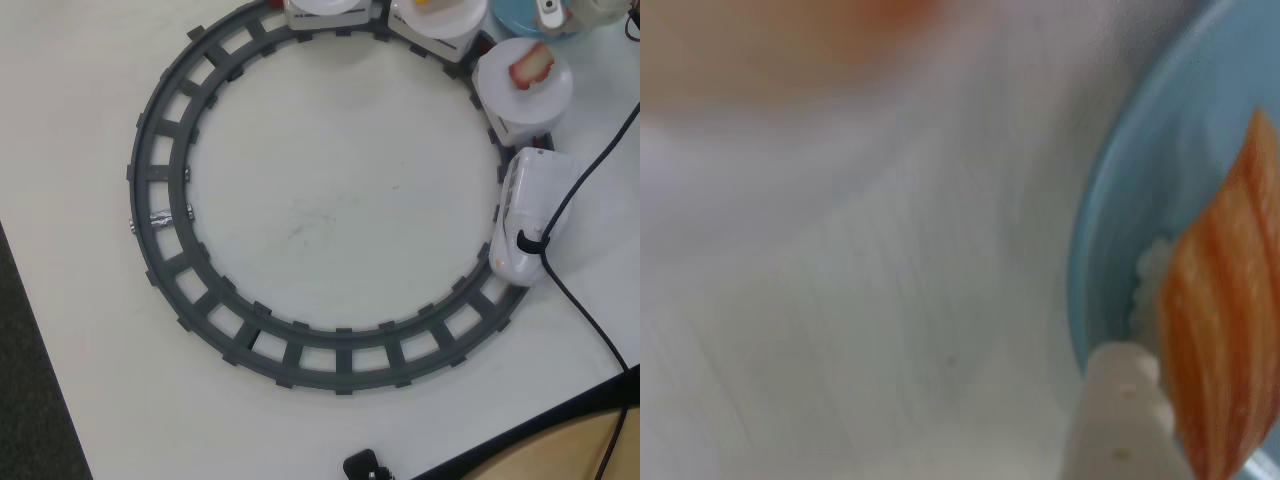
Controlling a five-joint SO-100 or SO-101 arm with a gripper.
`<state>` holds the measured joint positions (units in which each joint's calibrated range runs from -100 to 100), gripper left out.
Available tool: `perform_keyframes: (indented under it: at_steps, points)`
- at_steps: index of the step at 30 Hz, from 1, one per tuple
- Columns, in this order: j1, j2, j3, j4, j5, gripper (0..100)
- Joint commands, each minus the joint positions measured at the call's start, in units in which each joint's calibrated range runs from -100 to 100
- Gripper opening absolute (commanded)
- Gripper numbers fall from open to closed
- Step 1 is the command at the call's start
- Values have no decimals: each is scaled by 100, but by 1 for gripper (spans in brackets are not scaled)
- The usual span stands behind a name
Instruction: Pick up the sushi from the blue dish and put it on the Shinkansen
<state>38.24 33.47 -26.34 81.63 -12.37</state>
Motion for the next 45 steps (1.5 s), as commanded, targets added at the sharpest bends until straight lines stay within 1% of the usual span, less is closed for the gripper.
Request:
perform_keyframes:
  at_steps: [1,16,19,21,27,29,36,37,45]
  points:
    - [172,-20,-346,117,135,36]
    - [119,39,-364,117,193,36]
    - [119,281,-382,-3,198,36]
    - [67,465,-382,-88,298,36]
    - [-30,665,-481,-88,329,35]
    - [-39,665,-553,-80,329,31]
    - [-39,623,-607,-63,272,4]
    - [-39,623,-607,-63,272,1]
    - [-4,289,-625,57,277,2]
